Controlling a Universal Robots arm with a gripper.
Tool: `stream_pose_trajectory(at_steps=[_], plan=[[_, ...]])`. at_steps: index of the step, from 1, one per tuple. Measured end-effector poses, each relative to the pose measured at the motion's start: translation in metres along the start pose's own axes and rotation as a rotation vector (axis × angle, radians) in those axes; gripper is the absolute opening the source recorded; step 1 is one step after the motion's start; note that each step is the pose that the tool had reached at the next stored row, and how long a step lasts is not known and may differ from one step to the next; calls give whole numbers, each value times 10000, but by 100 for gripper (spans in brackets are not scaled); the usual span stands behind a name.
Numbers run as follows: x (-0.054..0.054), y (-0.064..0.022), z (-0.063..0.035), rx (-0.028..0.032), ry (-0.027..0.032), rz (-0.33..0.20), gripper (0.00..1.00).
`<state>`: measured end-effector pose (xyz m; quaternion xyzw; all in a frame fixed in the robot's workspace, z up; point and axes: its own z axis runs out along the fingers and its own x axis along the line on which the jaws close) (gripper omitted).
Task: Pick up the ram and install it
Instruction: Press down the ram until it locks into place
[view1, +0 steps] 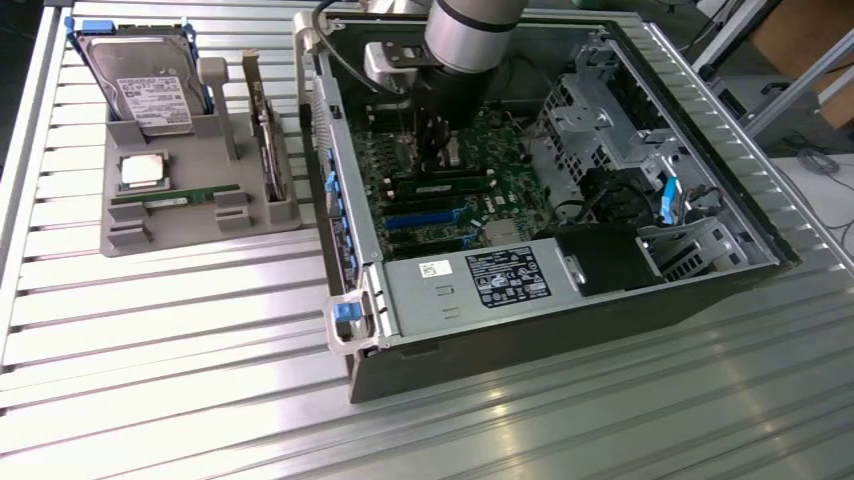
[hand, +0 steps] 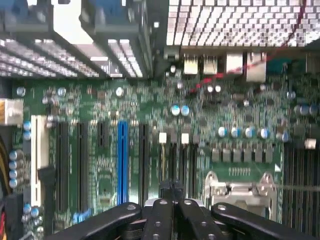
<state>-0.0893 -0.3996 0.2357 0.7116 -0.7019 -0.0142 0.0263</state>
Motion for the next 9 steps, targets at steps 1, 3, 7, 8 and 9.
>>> stream_pose_trajectory(at_steps=[1, 3, 7, 8, 9], plan=[[3, 39, 6, 0, -1, 0, 10], [6, 44, 11, 0, -3, -1, 10], [1, 48, -61, 9, -2, 0, 10], [-1, 50, -89, 9, -2, 0, 10], [-1, 53, -89, 11, -4, 0, 10]])
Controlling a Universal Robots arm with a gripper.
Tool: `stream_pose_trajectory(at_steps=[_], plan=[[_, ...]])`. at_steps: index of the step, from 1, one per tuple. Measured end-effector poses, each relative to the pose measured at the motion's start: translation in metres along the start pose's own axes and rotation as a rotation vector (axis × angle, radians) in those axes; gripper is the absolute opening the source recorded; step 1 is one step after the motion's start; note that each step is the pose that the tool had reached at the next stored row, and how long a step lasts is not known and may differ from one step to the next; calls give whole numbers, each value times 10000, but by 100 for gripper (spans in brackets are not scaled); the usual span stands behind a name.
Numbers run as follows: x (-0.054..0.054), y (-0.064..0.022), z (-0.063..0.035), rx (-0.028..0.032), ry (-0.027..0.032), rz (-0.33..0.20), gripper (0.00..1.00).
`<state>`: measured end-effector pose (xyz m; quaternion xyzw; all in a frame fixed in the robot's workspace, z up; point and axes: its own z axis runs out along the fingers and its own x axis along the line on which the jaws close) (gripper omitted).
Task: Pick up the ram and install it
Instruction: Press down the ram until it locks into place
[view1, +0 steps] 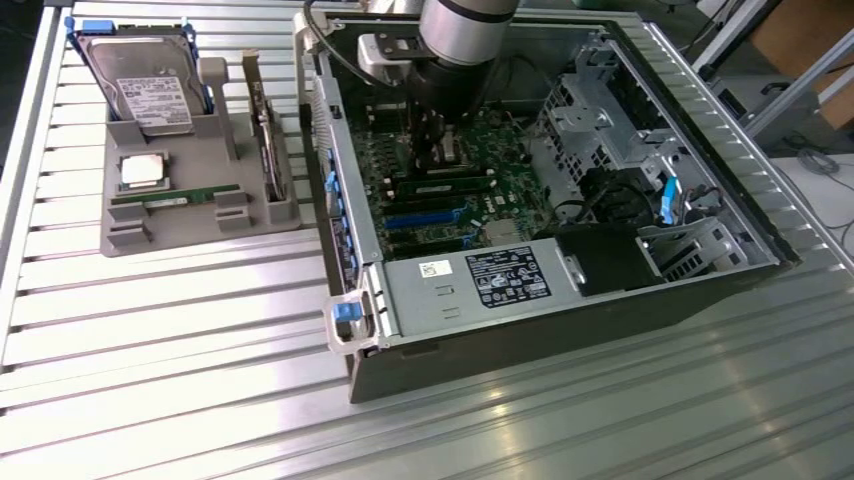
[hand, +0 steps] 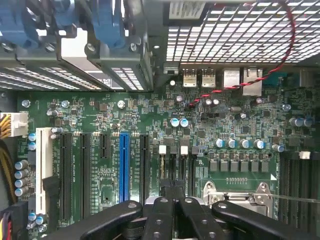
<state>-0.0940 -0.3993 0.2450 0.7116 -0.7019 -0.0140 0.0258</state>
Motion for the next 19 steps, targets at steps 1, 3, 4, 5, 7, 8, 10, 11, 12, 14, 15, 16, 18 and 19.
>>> stream_pose_trajectory(at_steps=[1, 3, 4, 5, 7, 8, 10, 11, 12, 14, 15, 16, 18, 19], plan=[[5, 20, 1, 0, -3, 1, 10], [27, 39, 20, -1, -2, 0, 10], [33, 47, 25, 0, -2, 0, 10], [37, 53, 27, -1, 0, 0, 10], [45, 67, 39, 0, -2, -2, 10], [46, 68, 43, -1, 0, -1, 10], [47, 69, 66, -1, -1, -1, 10], [47, 70, 72, 0, -2, 0, 10], [47, 70, 85, -1, -1, 0, 10], [46, 70, 105, -2, 1, 0, 10], [46, 70, 112, -2, 0, 0, 10], [46, 70, 118, -1, 1, 0, 10], [46, 70, 125, -2, 1, 0, 10], [47, 70, 126, -4, 4, 0, 10]])
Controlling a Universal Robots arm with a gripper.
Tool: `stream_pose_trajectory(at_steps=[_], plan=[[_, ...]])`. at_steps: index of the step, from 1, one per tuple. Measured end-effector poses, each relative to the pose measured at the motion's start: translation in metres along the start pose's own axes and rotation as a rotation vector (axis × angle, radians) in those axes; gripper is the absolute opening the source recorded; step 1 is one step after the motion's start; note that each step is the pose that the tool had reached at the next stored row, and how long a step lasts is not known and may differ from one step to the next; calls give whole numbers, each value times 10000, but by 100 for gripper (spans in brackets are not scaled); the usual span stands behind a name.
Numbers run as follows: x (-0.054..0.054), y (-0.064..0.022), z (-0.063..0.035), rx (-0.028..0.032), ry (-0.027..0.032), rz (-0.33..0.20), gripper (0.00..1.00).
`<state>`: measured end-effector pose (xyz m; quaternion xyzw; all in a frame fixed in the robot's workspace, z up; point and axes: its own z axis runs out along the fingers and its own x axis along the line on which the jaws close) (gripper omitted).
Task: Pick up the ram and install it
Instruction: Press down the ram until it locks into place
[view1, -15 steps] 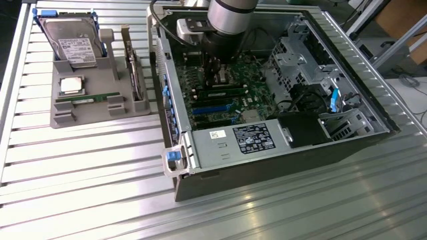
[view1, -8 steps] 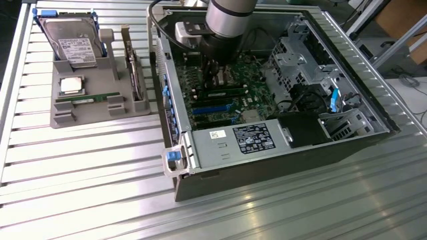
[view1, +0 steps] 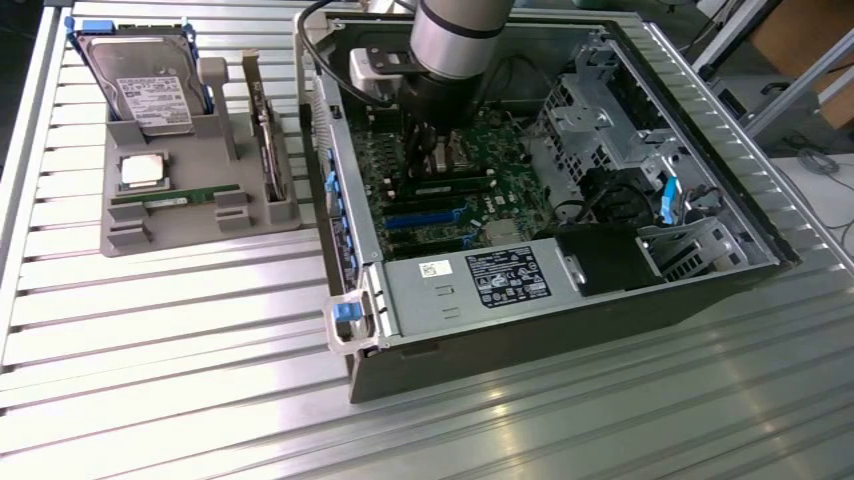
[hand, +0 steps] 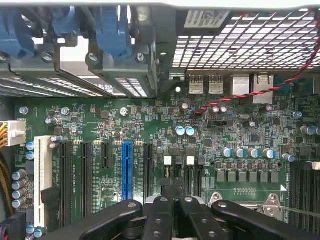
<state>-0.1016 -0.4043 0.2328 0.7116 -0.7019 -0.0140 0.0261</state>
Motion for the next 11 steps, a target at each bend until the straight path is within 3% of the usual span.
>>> stream_pose_trajectory(at_steps=[5, 8, 11], plan=[[-1, -2, 23, 5, -12, 0, 10], [1, -1, -117, 12, -12, 0, 10], [3, -127, -125, -1, -10, 1, 10]])
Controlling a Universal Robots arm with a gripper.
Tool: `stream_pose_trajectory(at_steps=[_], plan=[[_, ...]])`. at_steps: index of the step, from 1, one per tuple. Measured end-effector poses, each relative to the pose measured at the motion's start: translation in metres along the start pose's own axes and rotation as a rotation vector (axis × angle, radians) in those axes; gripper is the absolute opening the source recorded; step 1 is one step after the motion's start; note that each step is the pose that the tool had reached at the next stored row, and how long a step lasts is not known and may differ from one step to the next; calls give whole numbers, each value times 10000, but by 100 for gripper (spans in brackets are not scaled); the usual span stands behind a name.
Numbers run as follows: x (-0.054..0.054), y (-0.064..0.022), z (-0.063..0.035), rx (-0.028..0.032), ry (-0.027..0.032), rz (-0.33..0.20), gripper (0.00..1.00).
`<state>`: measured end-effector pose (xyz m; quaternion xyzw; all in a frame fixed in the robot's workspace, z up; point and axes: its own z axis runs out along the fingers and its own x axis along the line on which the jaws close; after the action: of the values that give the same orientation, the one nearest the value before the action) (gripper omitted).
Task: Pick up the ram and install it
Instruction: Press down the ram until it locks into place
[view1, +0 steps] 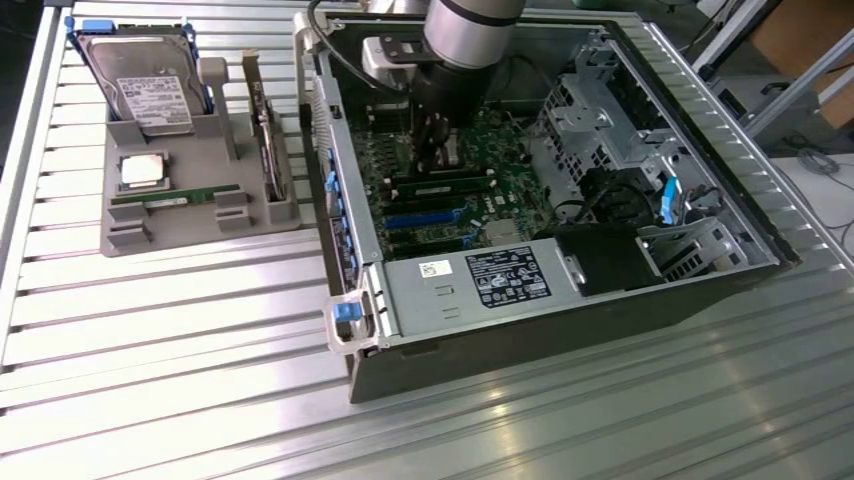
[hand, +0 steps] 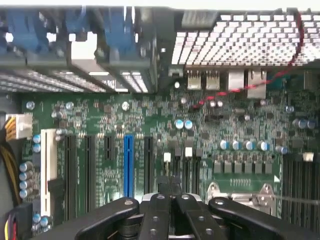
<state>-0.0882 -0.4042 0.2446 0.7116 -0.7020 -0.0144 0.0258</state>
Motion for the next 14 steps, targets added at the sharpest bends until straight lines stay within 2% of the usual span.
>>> stream_pose_trajectory(at_steps=[1, 4, 7, 14], plan=[[1, -48, -2, -5, -2, -2, 10], [3, -287, -16, -24, -1, -1, 10], [-1, -473, -27, -29, -1, -2, 10], [-31, -679, -75, -29, -2, -1, 10]])
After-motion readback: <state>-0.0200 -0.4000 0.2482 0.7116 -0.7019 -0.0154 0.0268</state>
